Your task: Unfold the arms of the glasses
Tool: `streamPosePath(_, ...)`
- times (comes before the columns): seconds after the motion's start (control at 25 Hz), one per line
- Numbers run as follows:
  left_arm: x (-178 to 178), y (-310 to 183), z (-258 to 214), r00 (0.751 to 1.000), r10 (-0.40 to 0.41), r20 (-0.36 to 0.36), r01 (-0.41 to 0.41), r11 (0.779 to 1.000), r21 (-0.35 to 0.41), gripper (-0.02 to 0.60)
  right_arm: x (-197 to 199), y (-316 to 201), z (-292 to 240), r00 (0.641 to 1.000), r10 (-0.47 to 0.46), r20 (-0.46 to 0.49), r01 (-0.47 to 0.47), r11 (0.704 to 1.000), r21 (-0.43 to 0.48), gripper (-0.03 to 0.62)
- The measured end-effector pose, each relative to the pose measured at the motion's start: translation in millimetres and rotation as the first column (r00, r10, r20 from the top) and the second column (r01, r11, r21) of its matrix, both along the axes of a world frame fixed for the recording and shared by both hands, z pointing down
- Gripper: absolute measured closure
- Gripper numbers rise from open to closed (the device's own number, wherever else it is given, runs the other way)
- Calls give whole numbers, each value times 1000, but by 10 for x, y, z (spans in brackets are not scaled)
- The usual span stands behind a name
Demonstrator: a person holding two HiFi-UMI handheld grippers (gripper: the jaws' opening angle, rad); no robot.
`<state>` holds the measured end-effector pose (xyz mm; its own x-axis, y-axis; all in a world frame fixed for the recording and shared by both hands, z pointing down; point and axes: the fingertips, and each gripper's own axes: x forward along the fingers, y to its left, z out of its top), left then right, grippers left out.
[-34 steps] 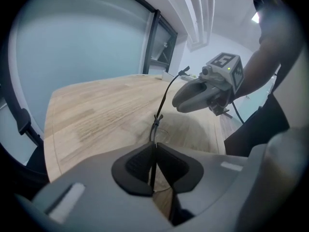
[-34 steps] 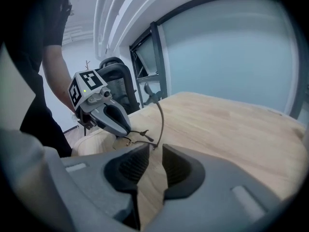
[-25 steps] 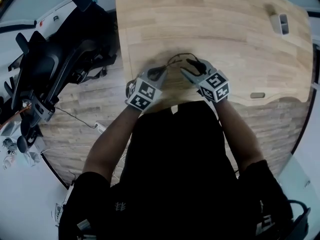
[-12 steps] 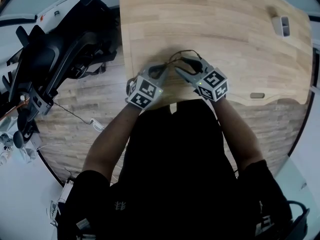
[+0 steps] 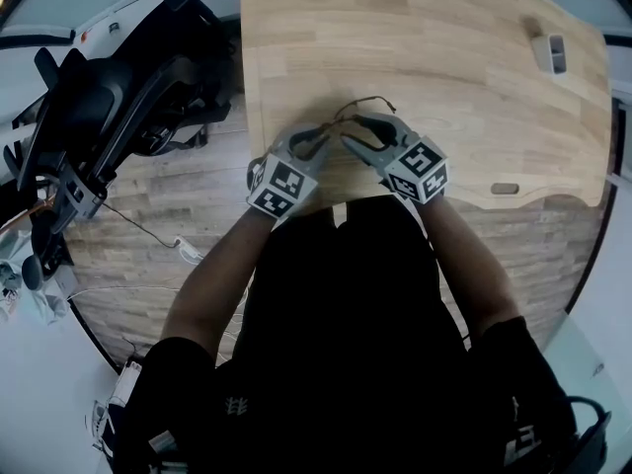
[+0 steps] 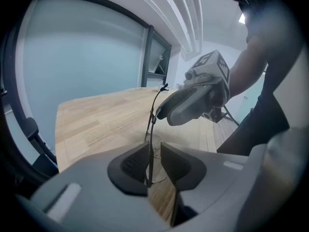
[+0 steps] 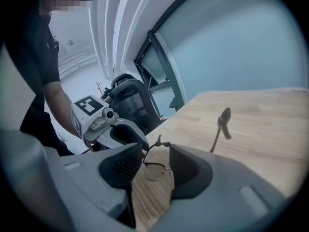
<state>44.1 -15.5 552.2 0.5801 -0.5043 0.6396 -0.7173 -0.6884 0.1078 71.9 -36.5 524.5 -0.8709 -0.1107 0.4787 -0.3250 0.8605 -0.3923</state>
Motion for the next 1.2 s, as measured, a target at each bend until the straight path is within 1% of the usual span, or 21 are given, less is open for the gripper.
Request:
streamPosePath(0.16, -97, 69, -51, 1000, -21, -1, 21, 1000, 11, 502, -51, 60, -68, 1000, -13, -1, 13, 1000, 15, 428)
streamPosePath(0.56, -357, 324, -223, 995, -103, -18, 103, 993, 52, 502, -242, 323, -302, 999, -53, 5, 53, 997, 62, 428)
streamPosePath(0.76, -494, 483, -299, 991, -133, -26, 135, 988, 71, 502, -369, 536, -406, 996, -92, -1, 92, 993, 79, 428)
streamPosePath(0.96, -600, 606, -365, 985, -168, -47, 172, 981, 93, 502, -502, 772, -463, 987, -156, -26, 158, 982, 108, 428)
streamPosePath(1.2, -744, 757, -401, 976, -209, -61, 215, 972, 100, 502, -651, 1010, -518, 979, -200, -34, 203, 974, 98, 428)
